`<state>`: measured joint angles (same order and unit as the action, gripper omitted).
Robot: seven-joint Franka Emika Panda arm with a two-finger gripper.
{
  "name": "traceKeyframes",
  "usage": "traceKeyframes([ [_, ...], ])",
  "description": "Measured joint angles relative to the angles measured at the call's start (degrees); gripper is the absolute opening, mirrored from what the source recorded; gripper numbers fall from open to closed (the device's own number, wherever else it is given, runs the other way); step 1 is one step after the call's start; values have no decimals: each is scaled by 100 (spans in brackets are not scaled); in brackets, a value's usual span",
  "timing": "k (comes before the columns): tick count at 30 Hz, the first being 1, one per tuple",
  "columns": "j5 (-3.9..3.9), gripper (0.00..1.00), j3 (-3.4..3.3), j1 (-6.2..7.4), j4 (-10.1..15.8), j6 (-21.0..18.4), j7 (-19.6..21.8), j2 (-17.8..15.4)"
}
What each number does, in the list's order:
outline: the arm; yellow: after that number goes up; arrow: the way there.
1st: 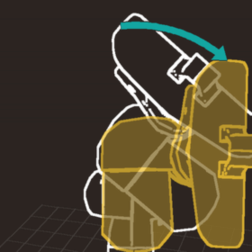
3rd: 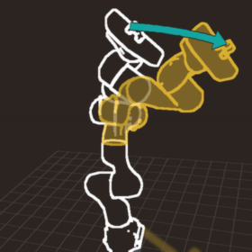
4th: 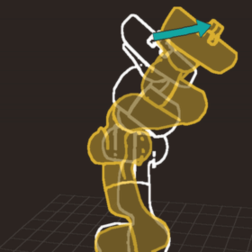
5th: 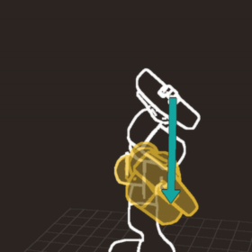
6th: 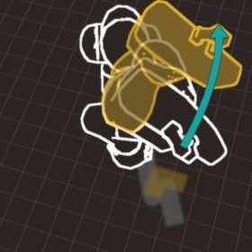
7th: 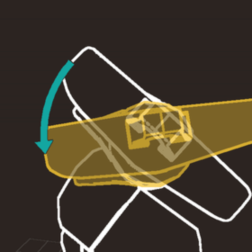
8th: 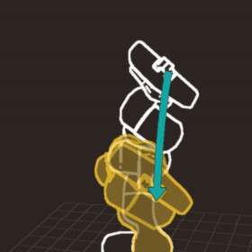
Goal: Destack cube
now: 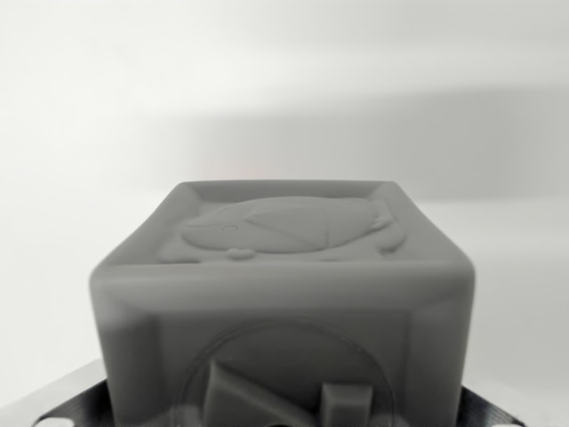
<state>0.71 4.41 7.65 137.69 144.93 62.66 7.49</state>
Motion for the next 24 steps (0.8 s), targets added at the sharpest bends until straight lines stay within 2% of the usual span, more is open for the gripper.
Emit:
traceKeyframes([
  [24, -11, 0, -336, -49, -555, 14, 460, 564],
])
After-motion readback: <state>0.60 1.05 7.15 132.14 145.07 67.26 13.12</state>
